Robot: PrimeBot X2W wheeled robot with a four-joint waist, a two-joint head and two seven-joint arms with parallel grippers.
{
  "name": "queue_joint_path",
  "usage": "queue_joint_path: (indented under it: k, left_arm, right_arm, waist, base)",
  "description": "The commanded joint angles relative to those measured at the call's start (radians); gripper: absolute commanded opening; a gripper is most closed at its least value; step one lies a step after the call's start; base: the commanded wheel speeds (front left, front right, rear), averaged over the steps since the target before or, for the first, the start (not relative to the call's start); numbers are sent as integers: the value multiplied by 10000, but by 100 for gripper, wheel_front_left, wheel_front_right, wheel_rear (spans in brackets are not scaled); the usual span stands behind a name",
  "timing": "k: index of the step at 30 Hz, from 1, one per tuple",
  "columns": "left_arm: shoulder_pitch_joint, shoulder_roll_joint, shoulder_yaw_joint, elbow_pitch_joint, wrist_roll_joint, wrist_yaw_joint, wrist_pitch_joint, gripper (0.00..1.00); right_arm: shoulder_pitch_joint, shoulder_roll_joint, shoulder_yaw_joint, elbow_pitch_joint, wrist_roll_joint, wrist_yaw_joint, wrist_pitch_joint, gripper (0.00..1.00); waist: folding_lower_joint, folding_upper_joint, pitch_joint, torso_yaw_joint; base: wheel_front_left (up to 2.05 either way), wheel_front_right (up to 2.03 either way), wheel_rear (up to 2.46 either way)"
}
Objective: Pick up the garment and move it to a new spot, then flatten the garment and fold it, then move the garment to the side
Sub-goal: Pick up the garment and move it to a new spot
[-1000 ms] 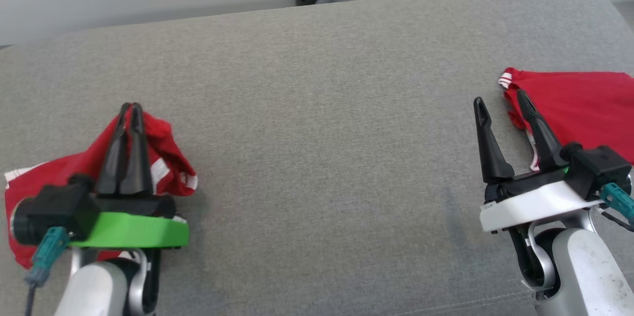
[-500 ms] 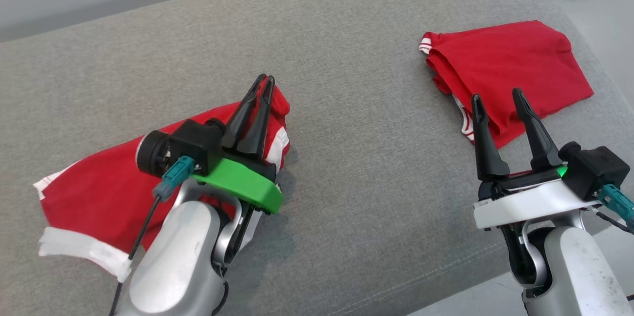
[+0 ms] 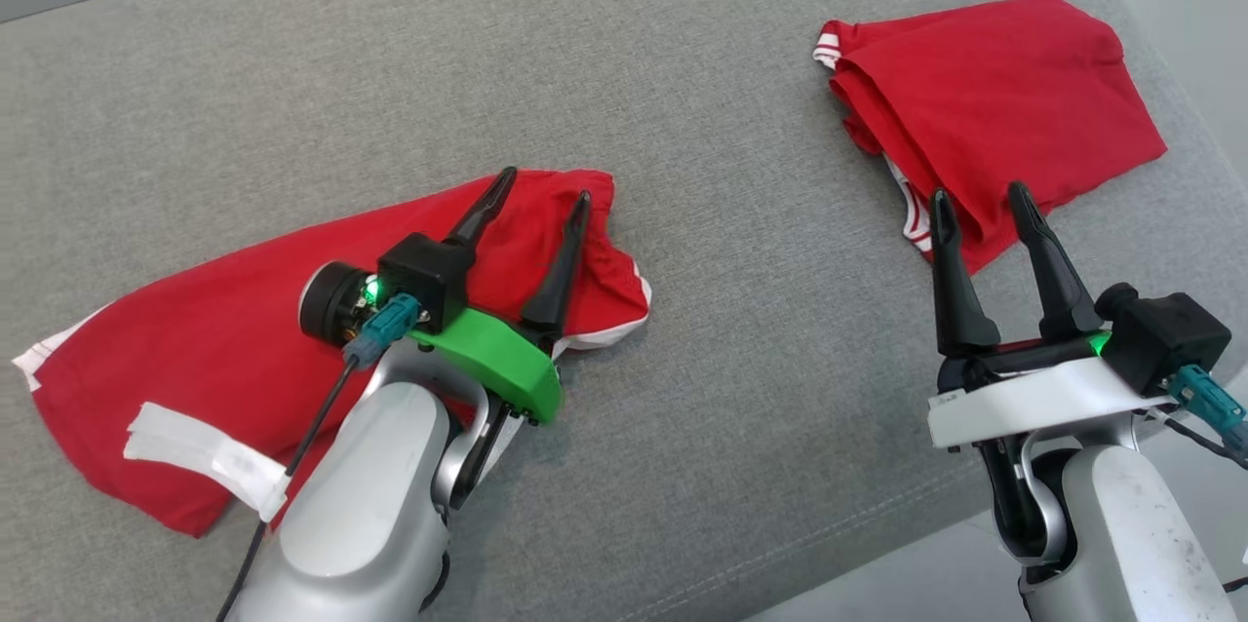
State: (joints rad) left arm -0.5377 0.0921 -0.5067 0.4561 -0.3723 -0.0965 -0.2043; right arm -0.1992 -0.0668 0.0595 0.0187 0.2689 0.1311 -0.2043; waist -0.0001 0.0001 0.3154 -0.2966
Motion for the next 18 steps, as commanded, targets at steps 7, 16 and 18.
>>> queue_joint_path:
  k: [7, 16, 18]
  left_arm:
    - [517, 446, 584, -1272, 91, 556, -484, 100]
    - [1826, 1203, 2006, -3161, -203, 1446, -592, 100]
    - [2157, 1421, 2352, -3424, -289, 1598, -599, 100]
  right_arm:
    - [31, -102, -131, 116, -76, -8, -40, 100]
    - [338, -261, -219, 86, -127, -8, 211, 100]
    - [379, -297, -189, 69, -161, -8, 263, 100]
  waist:
    - [1, -1, -602, 992]
    - [1, -1, -1091, 1925]
    - [1, -1, -1206, 2082]
  base:
    - [0, 0, 0]
    - [0, 0, 0]
    - [0, 0, 0]
